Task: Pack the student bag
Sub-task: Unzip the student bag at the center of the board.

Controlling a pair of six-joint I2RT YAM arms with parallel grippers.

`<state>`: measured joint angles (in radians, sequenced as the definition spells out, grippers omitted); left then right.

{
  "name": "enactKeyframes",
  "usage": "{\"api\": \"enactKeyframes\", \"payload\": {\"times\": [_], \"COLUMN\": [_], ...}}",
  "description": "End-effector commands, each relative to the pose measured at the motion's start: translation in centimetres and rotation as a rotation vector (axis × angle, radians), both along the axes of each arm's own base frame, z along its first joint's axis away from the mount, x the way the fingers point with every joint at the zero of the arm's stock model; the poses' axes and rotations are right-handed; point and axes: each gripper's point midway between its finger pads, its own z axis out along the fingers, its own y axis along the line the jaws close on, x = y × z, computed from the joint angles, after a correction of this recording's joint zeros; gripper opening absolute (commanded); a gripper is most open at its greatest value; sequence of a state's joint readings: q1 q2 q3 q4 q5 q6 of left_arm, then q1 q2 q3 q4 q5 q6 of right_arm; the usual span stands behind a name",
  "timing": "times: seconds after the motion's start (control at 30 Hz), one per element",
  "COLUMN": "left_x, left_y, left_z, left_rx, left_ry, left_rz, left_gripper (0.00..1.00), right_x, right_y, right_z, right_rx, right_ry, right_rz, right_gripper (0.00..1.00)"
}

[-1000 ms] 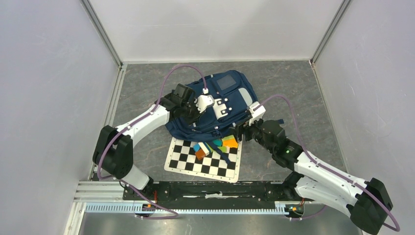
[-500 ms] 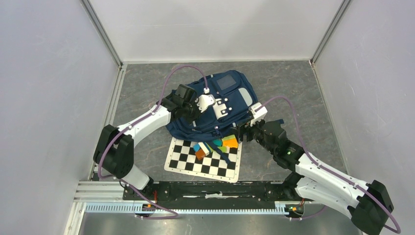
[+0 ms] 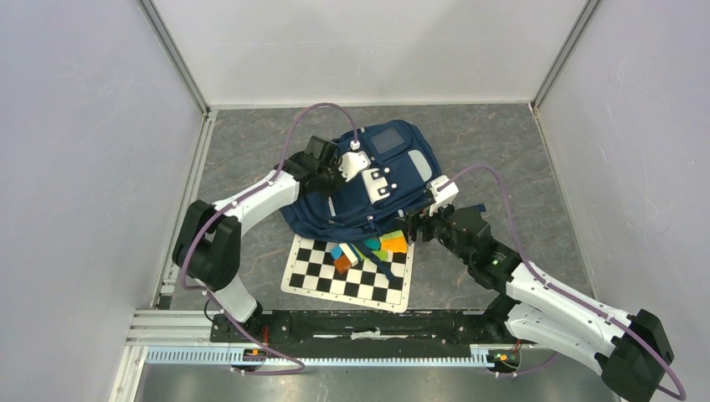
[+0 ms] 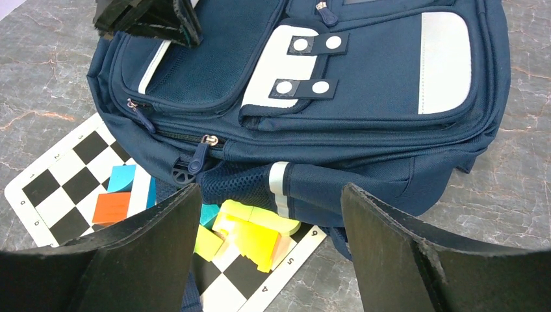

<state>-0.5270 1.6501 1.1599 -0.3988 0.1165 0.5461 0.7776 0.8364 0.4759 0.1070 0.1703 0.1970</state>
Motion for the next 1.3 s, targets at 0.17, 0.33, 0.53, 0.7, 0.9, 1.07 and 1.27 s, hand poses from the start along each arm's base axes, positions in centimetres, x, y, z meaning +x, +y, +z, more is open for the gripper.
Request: {"api": "enactKeyframes", "payload": {"times": [0.17, 0.33, 0.53, 0.7, 0.9, 1.07, 1.27], "left_x": [7.5, 9.7, 12.2, 13.9, 14.6, 16.0, 17.8], "left_y": [-0.6, 0.2, 0.4, 0.2, -1.0, -1.8, -1.4], "left_z": [3.9, 3.7, 4.1, 4.9, 5.2, 5.8, 5.8], "left_rx": [-0.020, -0.025, -0.023, -0.029, -0.060, -0.062, -0.045], "left_ry": [-0.192, -0.197, -0.251, -0.316, -0.284, -0.279, -0.293], "left_rz": [0.010, 0.034, 0.063, 0.071, 0.000, -0.032, -0.006], "left_gripper": [0.02, 0.02, 0.02, 0.02, 0.02, 0.02, 0.02], "right_x": [0.2, 0.3, 0.4, 0.3, 0.4, 0.8, 0.9], "right_y": [0.7, 1.2, 1.9, 2.3, 2.7, 3.4, 3.8], "right_z": [0.2, 0.0, -0.2, -0.3, -0.4, 0.0, 0.0], "right_rx": [0.025, 0.020, 0.025, 0.037, 0.024, 0.016, 0.009], "right_ry": [-0.008, 0.001, 0.009, 0.013, 0.009, 0.001, 0.000], "right_rz": [0.019, 0.035, 0.057, 0.074, 0.093, 0.115, 0.126], "right_gripper": [0.83, 0.83, 0.83, 0.83, 0.83, 0.82, 0.81]}}
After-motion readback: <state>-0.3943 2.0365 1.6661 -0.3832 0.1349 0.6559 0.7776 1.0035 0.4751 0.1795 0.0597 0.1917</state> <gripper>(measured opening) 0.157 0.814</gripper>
